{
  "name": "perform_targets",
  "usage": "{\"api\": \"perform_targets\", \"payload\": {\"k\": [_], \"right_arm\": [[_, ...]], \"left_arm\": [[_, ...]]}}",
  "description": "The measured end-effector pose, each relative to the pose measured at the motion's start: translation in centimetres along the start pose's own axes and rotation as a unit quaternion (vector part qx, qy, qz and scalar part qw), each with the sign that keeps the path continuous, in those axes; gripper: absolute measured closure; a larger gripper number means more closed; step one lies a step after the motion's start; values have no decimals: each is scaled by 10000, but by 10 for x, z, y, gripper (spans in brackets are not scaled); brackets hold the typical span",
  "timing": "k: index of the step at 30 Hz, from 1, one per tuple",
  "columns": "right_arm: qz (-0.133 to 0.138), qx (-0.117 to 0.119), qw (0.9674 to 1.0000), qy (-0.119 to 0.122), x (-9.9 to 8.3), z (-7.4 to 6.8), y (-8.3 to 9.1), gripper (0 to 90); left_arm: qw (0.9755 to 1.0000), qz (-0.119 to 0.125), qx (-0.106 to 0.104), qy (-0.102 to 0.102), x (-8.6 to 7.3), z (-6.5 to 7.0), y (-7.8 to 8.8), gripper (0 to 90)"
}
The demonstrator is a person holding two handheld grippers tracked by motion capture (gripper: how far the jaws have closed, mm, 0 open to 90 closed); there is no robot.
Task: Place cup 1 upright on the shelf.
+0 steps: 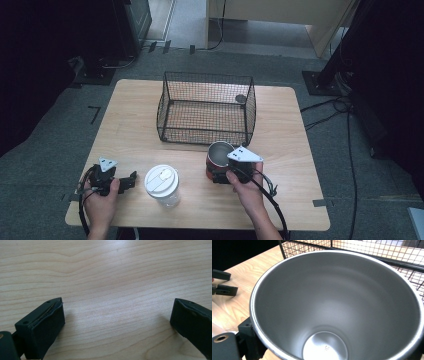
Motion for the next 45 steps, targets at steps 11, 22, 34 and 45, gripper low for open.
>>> {"api": "perform_targets", "payload": {"k": [11,22,34,45], "right_arm": [[310,-211,9993,-2,12,1,11,75],[557,-515,9970,-142,29,8,38,76],[820,-459,9954,-179,49,7,41,76],[1033,-421,9938,-19,83,3,34,76]], "left_arm": [[10000,-3,5,-4,0,0,0,0],[10000,-8,12,-15,0,0,0,0],[10000,-6,13,-9,0,0,0,0],[10000,-16,12,-17,0,0,0,0]]}}
Point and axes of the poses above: each handheld gripper's, and its own axes: y roughly backward along the jaws, x roughly out of its top, z roughly to its right, the point moved 2 cm from there along -y, roughly forward along the jaws, and after that the axes turned 13 degrees about x, right-handed, at the moved point
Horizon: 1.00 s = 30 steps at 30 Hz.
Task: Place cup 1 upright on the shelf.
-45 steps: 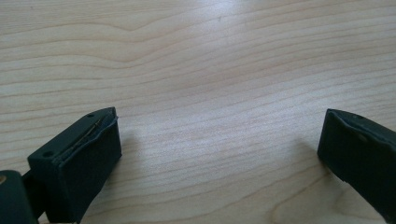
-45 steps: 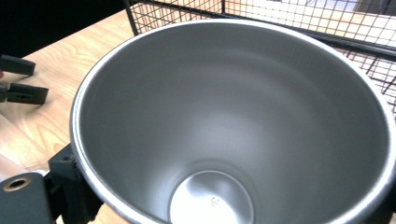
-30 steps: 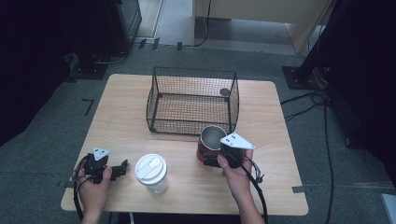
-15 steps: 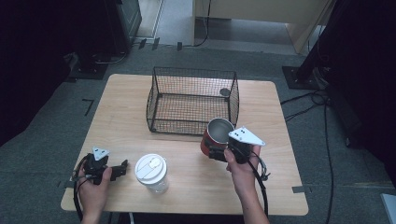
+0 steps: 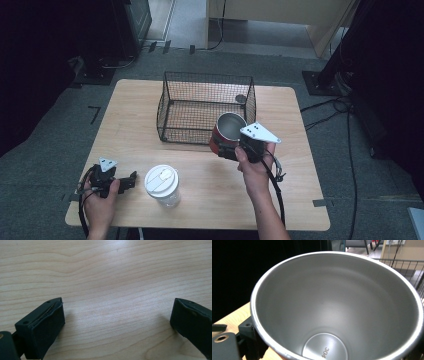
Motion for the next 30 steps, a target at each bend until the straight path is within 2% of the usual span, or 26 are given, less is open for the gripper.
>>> {"api": "perform_targets", "payload": {"k": [10,12,21,26,30], "right_arm": [[141,37,9999,67,21,0,-6,76],[258,41,9996,46,29,-1,-7,76],[423,67,9988,225,51,-4,-10,76],[548,5,9978,365,66,-1,-14,76],[589,-76,9975,386,71,3,-17,76]], "left_arm": [[10000,1,1,0,0,0,0,0],[10000,-1,1,-1,0,0,0,0],[10000,-1,0,-2,0,0,0,0],[10000,4,0,2,0,0,0,0],[10000,5,-1,2,0,0,0,0]]}}
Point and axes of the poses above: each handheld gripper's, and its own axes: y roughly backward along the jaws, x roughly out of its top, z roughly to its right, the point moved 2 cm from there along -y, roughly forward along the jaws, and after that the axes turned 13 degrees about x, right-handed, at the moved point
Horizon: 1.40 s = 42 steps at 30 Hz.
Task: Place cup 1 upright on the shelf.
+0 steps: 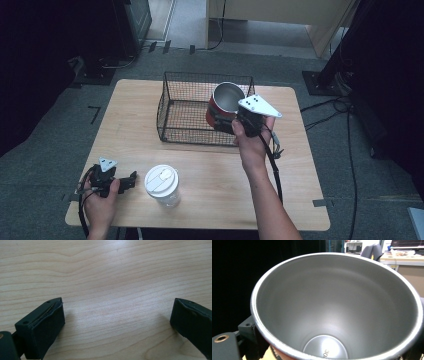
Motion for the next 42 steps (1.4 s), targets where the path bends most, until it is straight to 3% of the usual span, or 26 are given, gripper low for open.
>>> {"api": "perform_targets", "payload": {"k": [15,24,42], "right_arm": [[22,-541,9985,-23,-3,38,-30,76],[-206,-905,9954,-237,-23,68,-57,76],[-719,-1137,9901,-393,-45,92,-88,76]], "left_arm": [[10000,-8,19,32,1,1,-1,0],[10000,-9,19,34,1,1,-1,0],[10000,-9,18,33,1,1,-1,0]]}}
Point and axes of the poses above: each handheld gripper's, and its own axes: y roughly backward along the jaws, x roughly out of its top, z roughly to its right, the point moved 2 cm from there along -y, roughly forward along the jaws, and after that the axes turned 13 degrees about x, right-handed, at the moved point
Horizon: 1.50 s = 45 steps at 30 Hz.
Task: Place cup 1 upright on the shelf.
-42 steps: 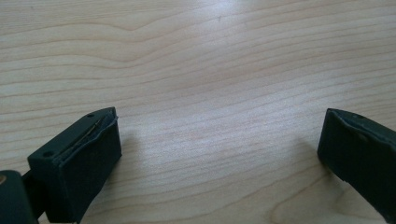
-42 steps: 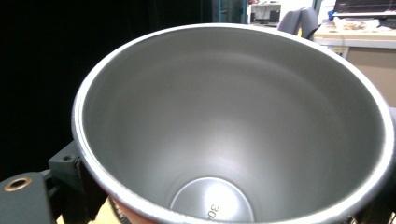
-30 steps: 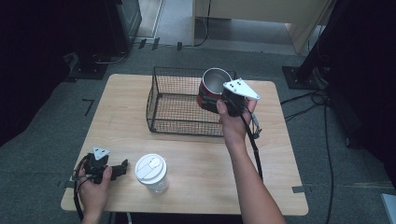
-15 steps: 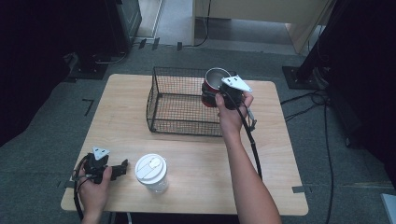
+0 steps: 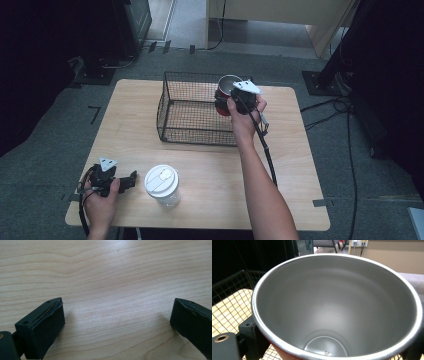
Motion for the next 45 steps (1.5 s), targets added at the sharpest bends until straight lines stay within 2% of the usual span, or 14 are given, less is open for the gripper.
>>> {"api": "perform_targets", "payload": {"k": [18,24,28,30,35,39,45], "right_arm": [[-478,-68,9988,76,-4,10,-34,75],[-814,-137,9965,150,-7,12,-46,75],[-883,-87,9960,86,-8,15,-50,75],[-995,-82,9950,-24,-11,20,-54,75],[-1200,-88,9927,-19,-14,25,-61,75],[-1223,1,9924,-125,-17,27,-66,75],[-1272,40,9919,-40,-17,27,-73,75]], "left_arm": [[10000,-2,-3,-1,0,0,0,0],[10000,1,-1,-1,0,0,0,0],[10000,0,-2,2,0,0,0,0],[10000,2,-1,5,0,0,0,0],[10000,1,-2,3,0,0,0,0],[10000,1,-4,2,0,0,0,0],[10000,-1,-2,1,0,0,0,0]]}}
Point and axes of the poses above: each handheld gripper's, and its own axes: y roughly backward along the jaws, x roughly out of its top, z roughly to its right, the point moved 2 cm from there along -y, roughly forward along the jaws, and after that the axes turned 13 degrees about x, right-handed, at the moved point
